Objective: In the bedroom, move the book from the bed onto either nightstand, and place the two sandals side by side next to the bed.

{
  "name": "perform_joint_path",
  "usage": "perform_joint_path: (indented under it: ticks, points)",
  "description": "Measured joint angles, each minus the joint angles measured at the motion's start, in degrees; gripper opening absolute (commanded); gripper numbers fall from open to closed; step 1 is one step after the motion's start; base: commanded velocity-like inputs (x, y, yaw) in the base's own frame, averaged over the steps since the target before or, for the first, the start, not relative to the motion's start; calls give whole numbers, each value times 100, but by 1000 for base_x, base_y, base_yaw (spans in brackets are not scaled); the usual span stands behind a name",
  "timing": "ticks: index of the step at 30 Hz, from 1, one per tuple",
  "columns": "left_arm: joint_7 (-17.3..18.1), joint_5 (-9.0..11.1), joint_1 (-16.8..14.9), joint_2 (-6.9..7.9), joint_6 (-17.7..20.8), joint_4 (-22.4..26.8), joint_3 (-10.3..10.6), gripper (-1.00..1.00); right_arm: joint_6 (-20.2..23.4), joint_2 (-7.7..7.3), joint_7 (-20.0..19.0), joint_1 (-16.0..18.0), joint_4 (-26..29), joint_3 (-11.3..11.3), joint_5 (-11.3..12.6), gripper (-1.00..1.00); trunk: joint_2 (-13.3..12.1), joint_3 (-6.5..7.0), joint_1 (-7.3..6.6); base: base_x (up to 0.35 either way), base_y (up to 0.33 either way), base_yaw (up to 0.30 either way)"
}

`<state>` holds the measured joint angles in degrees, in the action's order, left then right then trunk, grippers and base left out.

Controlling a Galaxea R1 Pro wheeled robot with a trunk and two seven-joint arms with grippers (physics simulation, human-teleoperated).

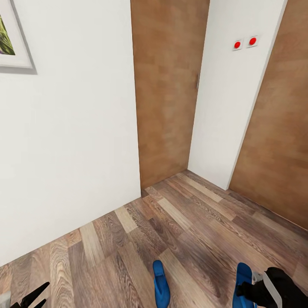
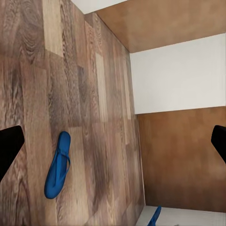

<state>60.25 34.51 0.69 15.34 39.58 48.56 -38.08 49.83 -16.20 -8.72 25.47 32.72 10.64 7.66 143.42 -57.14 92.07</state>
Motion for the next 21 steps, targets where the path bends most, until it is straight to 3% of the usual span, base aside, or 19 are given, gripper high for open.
perform_joint_path:
  ticks: [4,6,10,15,18,21]
  points:
    - [-8,-4,-10,-19,-1,11,44,100,0,1,9,0,6,-7,1,-100,0,0,0,0,0,0]
    - [-69,-13,-23,-30,-5,14,181,100,-3,1,11,0,7,-11,3,-100,0,0,0,0,0,0]
    - [-594,9,-68,-71,-10,66,620,100,-6,2,15,0,15,-20,5,-100,0,0,0,0,0,0]
    - [-1061,-7,-324,-361,-16,123,810,100,-3,6,27,0,127,-30,9,-100,0,1,0,0,0,0]
    - [-1525,-53,-619,-630,-13,169,1003,100,-1,8,36,0,279,-31,8,-100,0,1,0,0,0,0]
    - [-2323,-60,-1051,-920,-9,185,1537,100,-5,10,43,0,358,-20,4,-100,0,1,1,0,0,0]
